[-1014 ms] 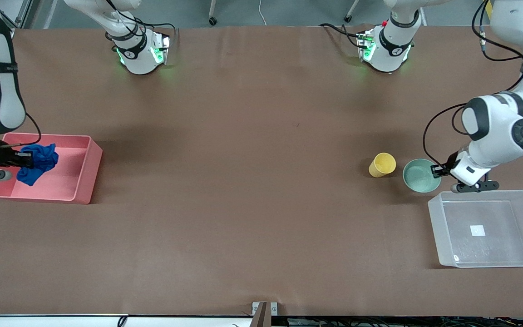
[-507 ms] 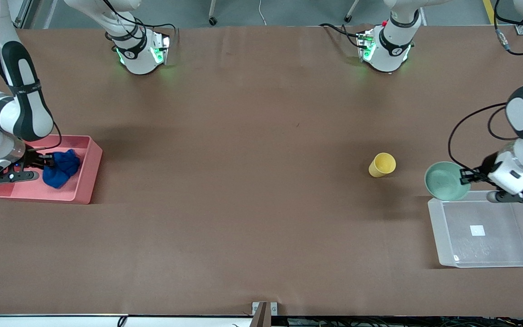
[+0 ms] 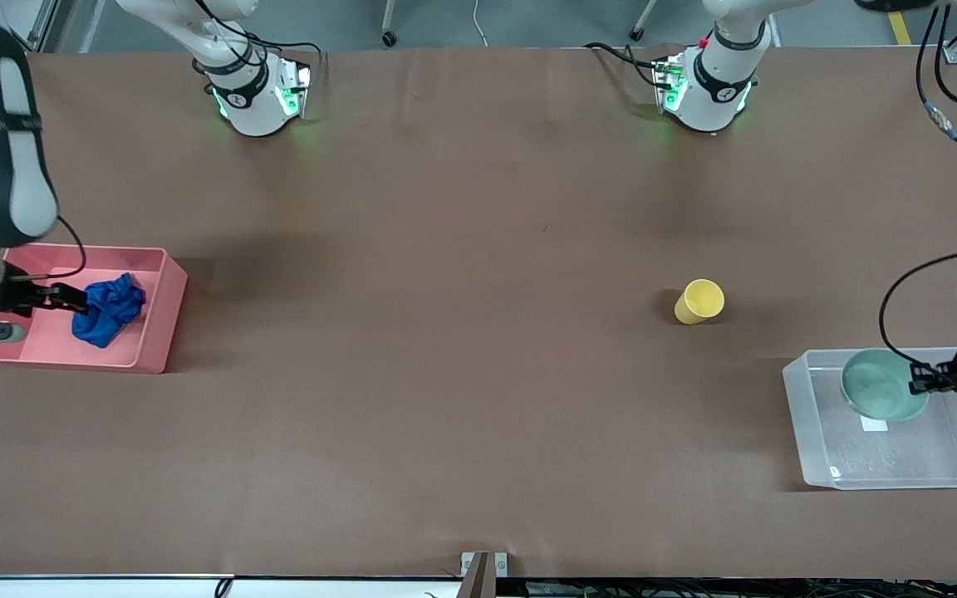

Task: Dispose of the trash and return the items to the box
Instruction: 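Release the cloth in the bin while the left gripper sets the bowl in the box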

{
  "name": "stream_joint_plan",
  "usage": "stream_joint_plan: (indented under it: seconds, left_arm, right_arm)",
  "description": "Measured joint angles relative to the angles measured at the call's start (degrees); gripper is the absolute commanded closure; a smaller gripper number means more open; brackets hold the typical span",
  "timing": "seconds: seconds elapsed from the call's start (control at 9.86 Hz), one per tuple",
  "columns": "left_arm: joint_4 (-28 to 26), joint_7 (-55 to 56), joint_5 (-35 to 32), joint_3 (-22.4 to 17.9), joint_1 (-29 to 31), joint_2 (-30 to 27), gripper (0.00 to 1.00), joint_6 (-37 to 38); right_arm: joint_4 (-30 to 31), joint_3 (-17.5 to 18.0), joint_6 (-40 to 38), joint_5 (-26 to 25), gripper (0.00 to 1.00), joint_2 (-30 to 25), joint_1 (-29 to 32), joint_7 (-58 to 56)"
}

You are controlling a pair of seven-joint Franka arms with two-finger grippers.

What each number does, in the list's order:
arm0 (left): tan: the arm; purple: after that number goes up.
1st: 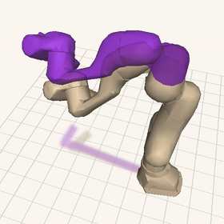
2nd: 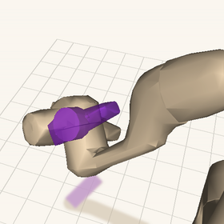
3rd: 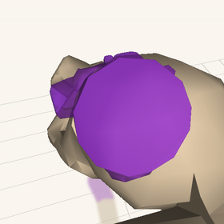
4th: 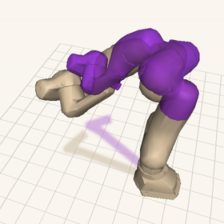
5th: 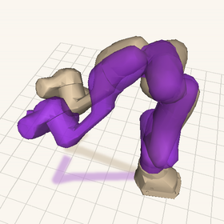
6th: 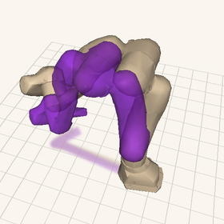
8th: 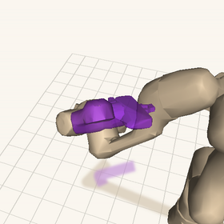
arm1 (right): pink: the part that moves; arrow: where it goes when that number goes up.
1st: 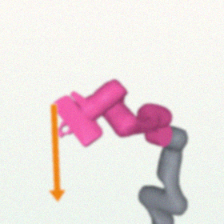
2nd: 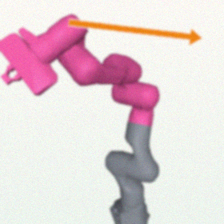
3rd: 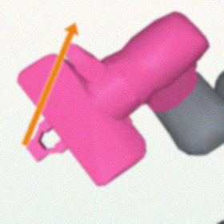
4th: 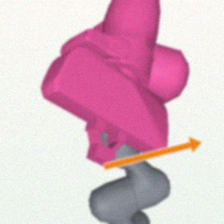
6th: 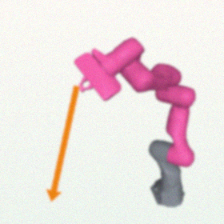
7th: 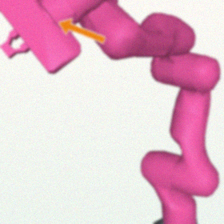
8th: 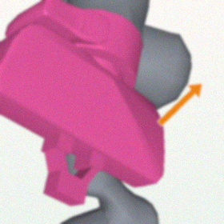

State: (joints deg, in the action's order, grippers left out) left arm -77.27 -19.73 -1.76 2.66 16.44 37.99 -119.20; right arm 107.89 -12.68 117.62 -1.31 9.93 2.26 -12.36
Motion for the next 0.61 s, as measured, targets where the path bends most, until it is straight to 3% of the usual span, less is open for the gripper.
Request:
stream_joint_plan:
  seconds: [0.3, 0.51, 0.61]
  left_arm:
    - [2.21, -0.39, -0.01, -0.01, 0.93, 6.44, 1.0, -7.08]
    - [2.25, -0.26, -0.01, -0.01, 1.06, 9.53, 0.94, -10.78]
    - [2.25, -0.18, 0.0, -0.01, 1.08, 10.38, 0.83, -11.09]
  right_arm:
    - [-13.85, 7.81, -21.79, -0.03, 0.0, -5.56, 0.05, 14.53]
    - [-19.64, 8.17, -28.8, -0.04, 0.0, -8.48, 0.25, 15.41]
    - [-22.86, 8.11, -32.61, -0.13, 0.0, -9.45, 0.6, 15.4]
